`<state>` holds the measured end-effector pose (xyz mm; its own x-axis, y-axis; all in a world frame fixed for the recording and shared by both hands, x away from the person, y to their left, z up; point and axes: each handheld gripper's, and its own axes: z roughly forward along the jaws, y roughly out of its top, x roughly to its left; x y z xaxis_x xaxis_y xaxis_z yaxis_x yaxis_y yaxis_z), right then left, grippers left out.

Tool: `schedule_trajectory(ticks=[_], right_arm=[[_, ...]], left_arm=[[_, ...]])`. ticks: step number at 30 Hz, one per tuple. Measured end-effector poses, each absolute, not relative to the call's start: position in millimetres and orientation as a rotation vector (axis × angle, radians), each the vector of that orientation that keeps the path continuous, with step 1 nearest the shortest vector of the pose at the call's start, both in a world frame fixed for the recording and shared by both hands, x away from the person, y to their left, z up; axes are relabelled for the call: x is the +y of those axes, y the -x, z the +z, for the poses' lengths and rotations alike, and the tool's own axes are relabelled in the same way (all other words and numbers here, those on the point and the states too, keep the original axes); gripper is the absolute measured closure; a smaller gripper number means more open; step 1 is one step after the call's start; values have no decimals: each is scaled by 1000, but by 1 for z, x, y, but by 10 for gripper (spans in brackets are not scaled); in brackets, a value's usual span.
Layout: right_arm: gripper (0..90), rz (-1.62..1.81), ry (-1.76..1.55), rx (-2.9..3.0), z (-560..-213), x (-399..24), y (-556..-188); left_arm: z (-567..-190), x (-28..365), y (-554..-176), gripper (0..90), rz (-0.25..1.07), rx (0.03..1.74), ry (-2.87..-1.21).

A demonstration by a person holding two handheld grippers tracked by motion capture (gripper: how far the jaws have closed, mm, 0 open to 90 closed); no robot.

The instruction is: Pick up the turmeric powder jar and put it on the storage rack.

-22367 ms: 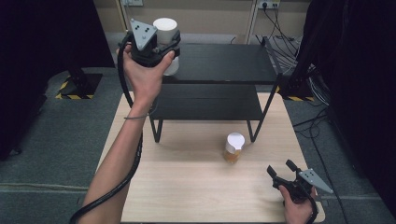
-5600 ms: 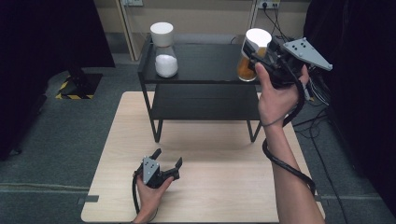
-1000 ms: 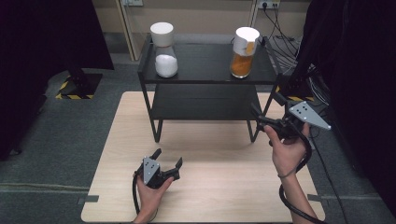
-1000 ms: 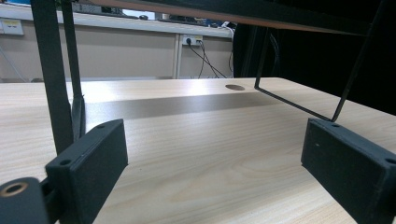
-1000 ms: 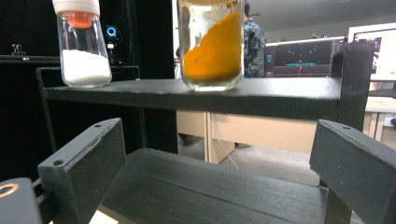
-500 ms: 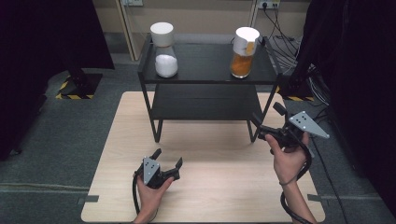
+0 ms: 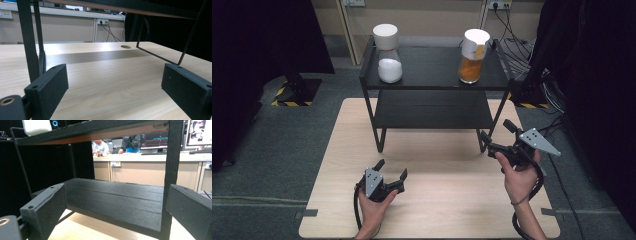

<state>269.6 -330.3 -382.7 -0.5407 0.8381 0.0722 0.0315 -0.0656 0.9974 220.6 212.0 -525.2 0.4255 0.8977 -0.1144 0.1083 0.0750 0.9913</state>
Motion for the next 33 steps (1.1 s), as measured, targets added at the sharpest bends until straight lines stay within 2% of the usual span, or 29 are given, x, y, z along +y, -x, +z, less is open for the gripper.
schedule_trajectory(ticks=[33], right_arm=[[32,1627,-1023,1692,-430,-340,-265]], left_arm=[[-525,212,-221,63,762,983,-1377]])
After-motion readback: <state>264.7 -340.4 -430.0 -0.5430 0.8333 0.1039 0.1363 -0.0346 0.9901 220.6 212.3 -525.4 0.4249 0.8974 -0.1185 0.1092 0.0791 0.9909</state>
